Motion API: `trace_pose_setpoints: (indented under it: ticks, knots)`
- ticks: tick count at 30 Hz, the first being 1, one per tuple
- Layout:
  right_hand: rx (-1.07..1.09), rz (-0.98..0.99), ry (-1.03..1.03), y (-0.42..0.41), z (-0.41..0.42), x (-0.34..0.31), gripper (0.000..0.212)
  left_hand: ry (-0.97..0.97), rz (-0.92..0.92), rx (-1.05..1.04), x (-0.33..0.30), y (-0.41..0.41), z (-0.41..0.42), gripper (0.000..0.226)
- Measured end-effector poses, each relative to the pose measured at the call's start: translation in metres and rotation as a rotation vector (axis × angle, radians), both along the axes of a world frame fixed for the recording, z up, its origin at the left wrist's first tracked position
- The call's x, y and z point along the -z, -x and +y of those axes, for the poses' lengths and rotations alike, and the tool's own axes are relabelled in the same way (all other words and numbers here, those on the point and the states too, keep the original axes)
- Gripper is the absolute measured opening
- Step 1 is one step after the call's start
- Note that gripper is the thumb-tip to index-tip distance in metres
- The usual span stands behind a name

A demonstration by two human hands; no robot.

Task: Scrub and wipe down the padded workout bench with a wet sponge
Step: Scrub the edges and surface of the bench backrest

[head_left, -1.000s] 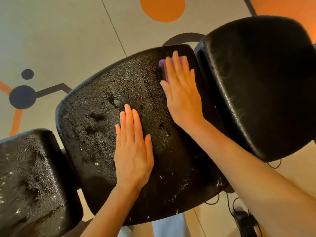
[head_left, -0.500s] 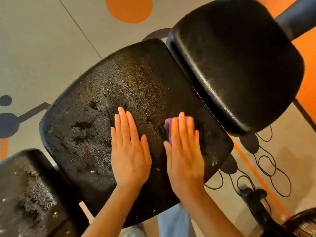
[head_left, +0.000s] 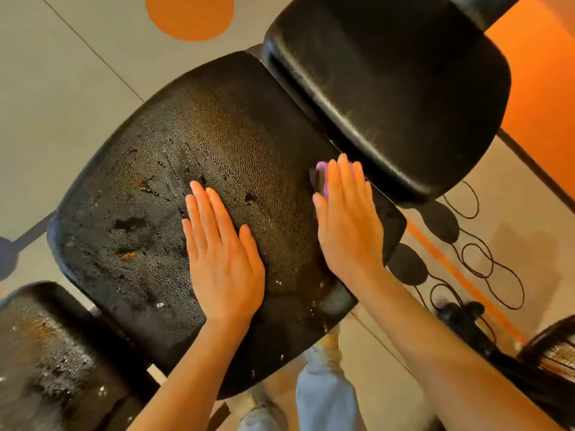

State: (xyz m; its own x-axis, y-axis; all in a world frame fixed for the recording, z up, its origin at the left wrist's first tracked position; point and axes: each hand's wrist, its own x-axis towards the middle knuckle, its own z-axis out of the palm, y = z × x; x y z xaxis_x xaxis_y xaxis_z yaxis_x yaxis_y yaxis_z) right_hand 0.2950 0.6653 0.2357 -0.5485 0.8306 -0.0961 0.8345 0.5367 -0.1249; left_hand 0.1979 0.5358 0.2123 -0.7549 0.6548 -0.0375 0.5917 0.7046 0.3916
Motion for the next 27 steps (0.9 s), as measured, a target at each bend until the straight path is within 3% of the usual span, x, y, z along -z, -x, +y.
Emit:
trace_pose_setpoints:
  ticks: [3, 6, 8, 11, 13, 17, 19, 22, 24, 27]
  knots:
    - [0.159, 0.072, -0.015, 0.009, -0.003, 0.001, 0.055, -0.005, 0.02, 0.006, 0.001, 0.0, 0.0, 0.062]
    - [-0.049, -0.084, 0.044, -0.034, -0.082, -0.013, 0.06, -0.004, 0.014, 0.009, 0.0, 0.0, -0.001, 0.062]
    - [-0.126, -0.065, 0.063, -0.049, -0.072, -0.006, 0.057, 0.003, 0.017, 0.01, 0.0, 0.0, -0.001, 0.062]
    - [0.076, 0.0, 0.009, -0.018, -0.001, -0.001, 0.055, -0.003, 0.017, 0.008, 0.002, 0.001, -0.002, 0.062]
    - [0.186, 0.048, -0.012, -0.01, -0.001, -0.002, 0.055, -0.007, 0.024, 0.012, 0.002, 0.001, -0.001, 0.062]
    - [-0.101, -0.113, 0.037, -0.056, -0.092, -0.011, 0.057, -0.004, 0.038, 0.006, 0.001, 0.001, -0.001, 0.062]
    - [-0.155, -0.092, 0.064, -0.064, -0.061, -0.006, 0.057, -0.005, 0.042, 0.011, 0.002, 0.0, -0.001, 0.062]
    - [0.106, -0.039, 0.047, -0.035, 0.0, -0.006, 0.057, -0.01, 0.05, 0.008, 0.004, 0.001, -0.001, 0.061]
    - [0.164, -0.031, -0.01, -0.033, -0.029, -0.003, 0.056, -0.007, 0.051, 0.011, 0.004, 0.001, 0.0, 0.061]
    - [-0.082, -0.096, -0.006, -0.062, -0.102, -0.012, 0.056, 0.005, 0.06, 0.007, 0.003, 0.002, 0.0, 0.061]
